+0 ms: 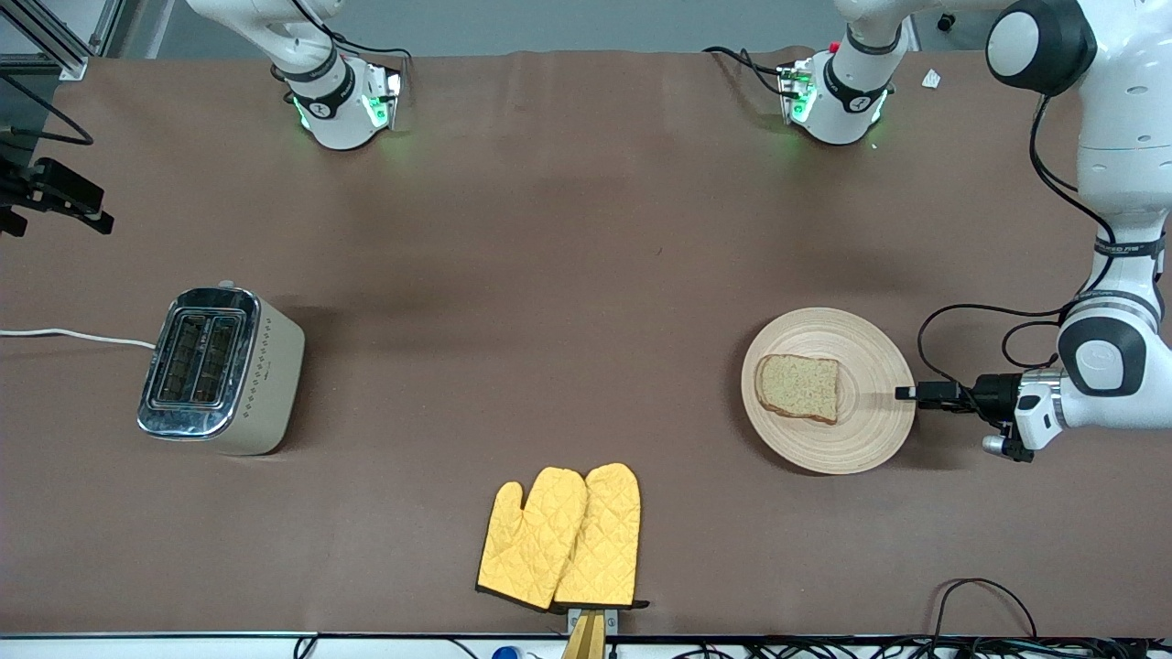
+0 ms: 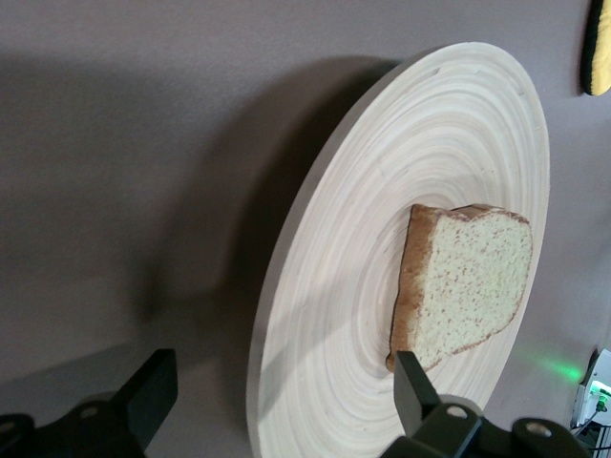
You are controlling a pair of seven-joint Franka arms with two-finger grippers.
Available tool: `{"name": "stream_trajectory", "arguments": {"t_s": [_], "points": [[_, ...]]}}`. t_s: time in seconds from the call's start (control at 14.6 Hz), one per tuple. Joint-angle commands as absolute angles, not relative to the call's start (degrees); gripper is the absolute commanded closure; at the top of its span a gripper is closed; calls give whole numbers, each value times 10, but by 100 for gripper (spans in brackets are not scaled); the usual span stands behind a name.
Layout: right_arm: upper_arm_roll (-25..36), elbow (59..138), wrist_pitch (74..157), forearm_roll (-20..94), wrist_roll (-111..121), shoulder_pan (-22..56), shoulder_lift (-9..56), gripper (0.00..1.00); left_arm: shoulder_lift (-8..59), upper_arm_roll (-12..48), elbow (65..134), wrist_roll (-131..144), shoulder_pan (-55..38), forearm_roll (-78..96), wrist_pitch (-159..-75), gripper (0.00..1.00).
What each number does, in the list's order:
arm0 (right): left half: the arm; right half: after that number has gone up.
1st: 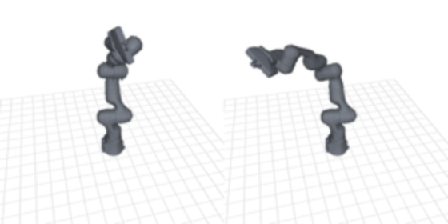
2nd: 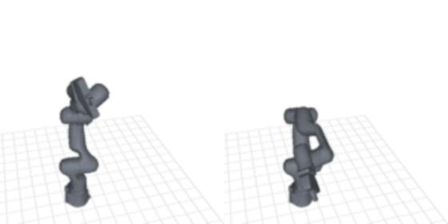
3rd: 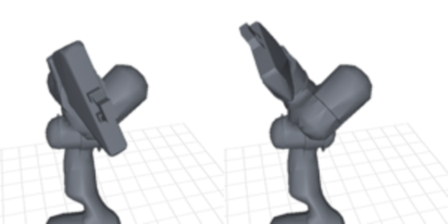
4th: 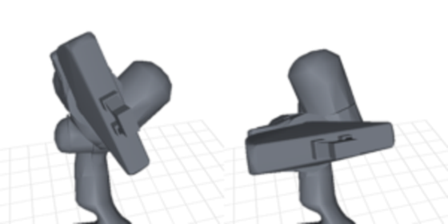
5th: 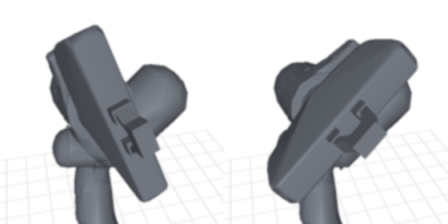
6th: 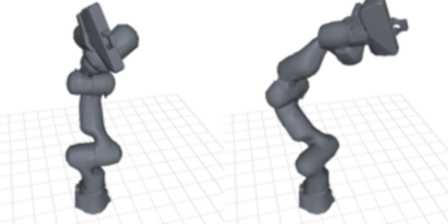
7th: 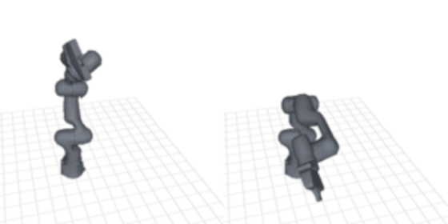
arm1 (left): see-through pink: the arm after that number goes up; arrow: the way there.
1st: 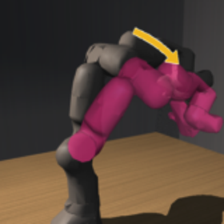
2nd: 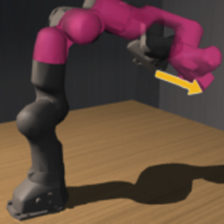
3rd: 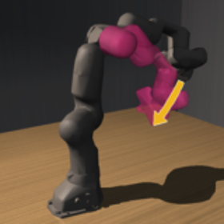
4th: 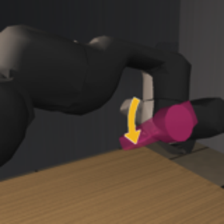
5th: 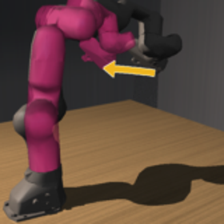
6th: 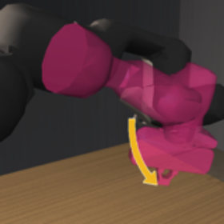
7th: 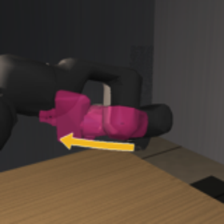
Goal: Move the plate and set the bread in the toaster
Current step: 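Close the left gripper on the plate rim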
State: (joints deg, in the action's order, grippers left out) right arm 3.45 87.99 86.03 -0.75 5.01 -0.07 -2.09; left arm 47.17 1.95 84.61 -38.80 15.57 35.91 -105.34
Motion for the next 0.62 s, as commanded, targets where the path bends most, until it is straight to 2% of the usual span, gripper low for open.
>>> {"name": "stream_trajectory", "arguments": {"t_s": [0.0,0.07,0.14,0.55], "points": [[30,880,860,4,50,-8,-22,0,479,19,837,-399,156,377,-1053,1],[30,881,860,4,50,-9,-22,0,481,19,838,-401,156,380,-1053,5],[30,881,860,4,50,-9,-22,0,484,19,838,-403,156,380,-1052,15],[30,881,859,4,50,-10,-22,0,492,19,838,-518,160,380,-1050,83]]}}
